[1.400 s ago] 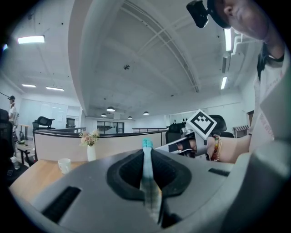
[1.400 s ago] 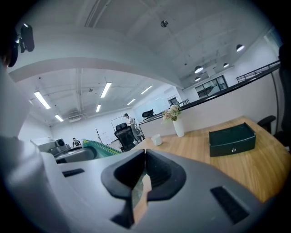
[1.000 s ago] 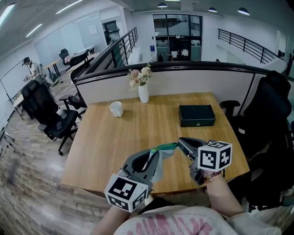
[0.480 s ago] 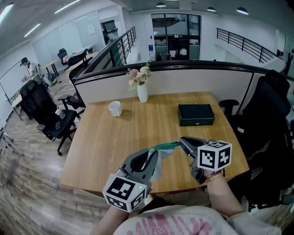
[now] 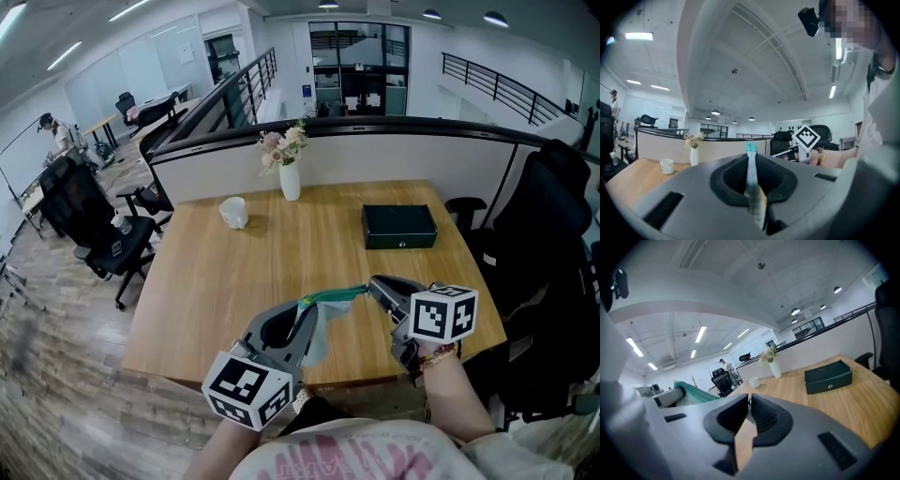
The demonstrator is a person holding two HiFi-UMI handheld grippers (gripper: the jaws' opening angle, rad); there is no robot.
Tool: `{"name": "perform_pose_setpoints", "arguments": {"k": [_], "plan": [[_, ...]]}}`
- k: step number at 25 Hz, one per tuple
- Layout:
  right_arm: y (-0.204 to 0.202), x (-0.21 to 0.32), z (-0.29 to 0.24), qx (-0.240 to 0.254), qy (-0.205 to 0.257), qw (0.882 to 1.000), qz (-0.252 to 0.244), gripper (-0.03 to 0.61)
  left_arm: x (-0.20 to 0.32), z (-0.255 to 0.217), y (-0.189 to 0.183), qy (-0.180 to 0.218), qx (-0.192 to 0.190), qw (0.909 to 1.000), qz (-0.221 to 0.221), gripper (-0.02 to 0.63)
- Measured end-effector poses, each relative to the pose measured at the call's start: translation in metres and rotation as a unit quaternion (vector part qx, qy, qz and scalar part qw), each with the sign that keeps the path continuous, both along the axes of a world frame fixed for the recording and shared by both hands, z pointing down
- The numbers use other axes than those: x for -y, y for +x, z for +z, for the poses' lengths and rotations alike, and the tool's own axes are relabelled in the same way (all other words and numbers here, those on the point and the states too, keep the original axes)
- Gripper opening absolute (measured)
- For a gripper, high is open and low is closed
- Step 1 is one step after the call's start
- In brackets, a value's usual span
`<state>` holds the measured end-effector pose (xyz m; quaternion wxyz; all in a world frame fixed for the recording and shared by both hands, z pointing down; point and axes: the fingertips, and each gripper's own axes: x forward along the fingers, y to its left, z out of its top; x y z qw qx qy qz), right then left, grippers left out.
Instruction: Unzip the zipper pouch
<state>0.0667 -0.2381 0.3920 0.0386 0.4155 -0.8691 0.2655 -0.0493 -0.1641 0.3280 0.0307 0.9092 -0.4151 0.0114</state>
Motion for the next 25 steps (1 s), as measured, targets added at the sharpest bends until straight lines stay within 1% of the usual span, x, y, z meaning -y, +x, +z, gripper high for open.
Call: {"name": "perform_pose_setpoints", "arguments": {"k": [4, 6, 7, 9, 11, 13, 16, 19, 22, 25], "plan": [[-0.007, -0.011, 0.012, 0.06, -0.045, 0.997, -0.011, 0.029, -0.01, 0.007, -0.01, -0.018, -0.017, 0.9996, -0.011, 0.023], [-0.01, -0.014, 0.025, 0.063, -0.068, 0.996, -0.005, 0.052, -0.013, 0.01, -0.019, -0.026, -0.03, 0.9989, -0.023, 0.023], [-0.01, -0.014, 0.035, 0.052, -0.077, 0.996, 0.003, 0.046, -0.013, 0.01, -0.025, -0.028, -0.037, 0.9985, -0.029, 0.023], [-0.009, -0.016, 0.056, 0.017, -0.092, 0.995, 0.018, 0.021, -0.012, 0.01, -0.036, -0.028, -0.047, 0.9975, -0.045, 0.023], [-0.014, -0.021, 0.073, -0.016, -0.1, 0.995, 0.022, 0.021, -0.009, 0.011, -0.049, -0.027, -0.055, 0.996, -0.065, 0.023], [-0.023, -0.027, 0.081, -0.033, -0.102, 0.994, 0.022, 0.003, -0.007, 0.014, -0.063, -0.028, -0.056, 0.9942, -0.088, 0.023], [-0.044, -0.034, 0.075, -0.05, -0.087, 0.995, 0.007, -0.002, -0.006, 0.023, -0.083, -0.032, -0.05, 0.9911, -0.119, 0.023], [-0.062, -0.039, 0.052, -0.059, -0.042, 0.997, 0.006, -0.002, -0.006, 0.03, -0.102, -0.045, -0.056, 0.9883, -0.134, 0.023], [-0.073, -0.043, 0.024, -0.029, -0.004, 0.999, 0.017, -0.002, -0.008, 0.028, -0.121, -0.049, -0.064, 0.9871, -0.138, 0.023], [-0.084, -0.045, 0.006, 0.008, 0.011, 1.0, 0.024, -0.002, -0.01, 0.024, -0.136, -0.05, -0.064, 0.9879, -0.132, 0.023]]}}
